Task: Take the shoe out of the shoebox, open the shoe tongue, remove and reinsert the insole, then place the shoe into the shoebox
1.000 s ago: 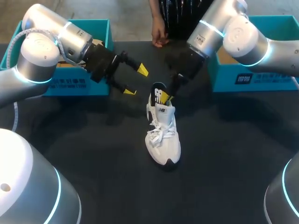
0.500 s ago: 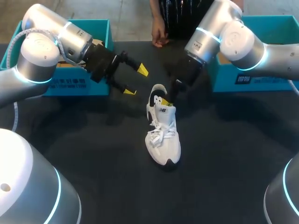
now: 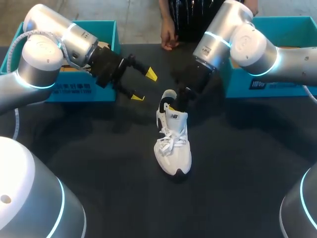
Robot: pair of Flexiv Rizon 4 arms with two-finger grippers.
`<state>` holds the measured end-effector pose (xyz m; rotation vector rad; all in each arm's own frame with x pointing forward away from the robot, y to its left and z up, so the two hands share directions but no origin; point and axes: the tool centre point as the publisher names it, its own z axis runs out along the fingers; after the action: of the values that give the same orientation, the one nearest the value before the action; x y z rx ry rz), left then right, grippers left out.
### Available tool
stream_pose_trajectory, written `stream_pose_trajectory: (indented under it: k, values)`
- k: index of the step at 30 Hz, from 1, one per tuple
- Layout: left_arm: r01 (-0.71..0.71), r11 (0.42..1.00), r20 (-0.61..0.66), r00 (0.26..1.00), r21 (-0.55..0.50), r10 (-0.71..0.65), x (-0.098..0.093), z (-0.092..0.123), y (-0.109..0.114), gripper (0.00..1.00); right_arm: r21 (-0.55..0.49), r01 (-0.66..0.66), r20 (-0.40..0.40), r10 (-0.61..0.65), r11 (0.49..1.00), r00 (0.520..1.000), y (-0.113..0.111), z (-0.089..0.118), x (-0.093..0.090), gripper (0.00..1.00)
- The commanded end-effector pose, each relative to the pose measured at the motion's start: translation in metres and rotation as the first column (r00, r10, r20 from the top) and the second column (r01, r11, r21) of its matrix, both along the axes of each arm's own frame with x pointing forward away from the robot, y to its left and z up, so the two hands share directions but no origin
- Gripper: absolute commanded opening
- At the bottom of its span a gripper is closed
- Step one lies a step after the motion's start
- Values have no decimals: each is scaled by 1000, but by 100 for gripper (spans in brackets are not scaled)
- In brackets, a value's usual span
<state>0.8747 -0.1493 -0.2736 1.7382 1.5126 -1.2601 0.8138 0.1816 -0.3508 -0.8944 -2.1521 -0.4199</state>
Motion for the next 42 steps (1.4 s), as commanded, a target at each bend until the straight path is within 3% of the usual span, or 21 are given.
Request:
stream_pose_trajectory:
  k: [1, 12, 22, 28, 37, 42]
  values:
    - [-2, 1000, 3, 1000, 3, 2, -1, 0, 0, 100, -22, -4, 26, 4, 1000, 1000, 0, 11, 0, 45]
    - [-2, 1000, 3, 1000, 3, 2, -1, 0, 0, 100, -42, -2, 58, 5, 999, 998, -3, 23, 2, 50]
    - [-2, 1000, 3, 1000, 3, 2, -1, 0, 0, 100, -58, 14, 112, -8, 998, 994, -7, 36, 10, 65]
    - [-2, 1000, 3, 1000, 3, 2, -1, 0, 0, 100, -56, 15, 134, -7, 998, 991, -8, 42, 15, 67]
    - [-2, 1000, 3, 1000, 3, 2, -1, 0, 0, 100, -39, 64, 179, -56, 997, 982, -14, 55, 15, 66]
    - [-2, 1000, 3, 1000, 3, 2, -1, 0, 0, 100, -30, 80, 194, -73, 996, 978, -15, 60, 16, 55]
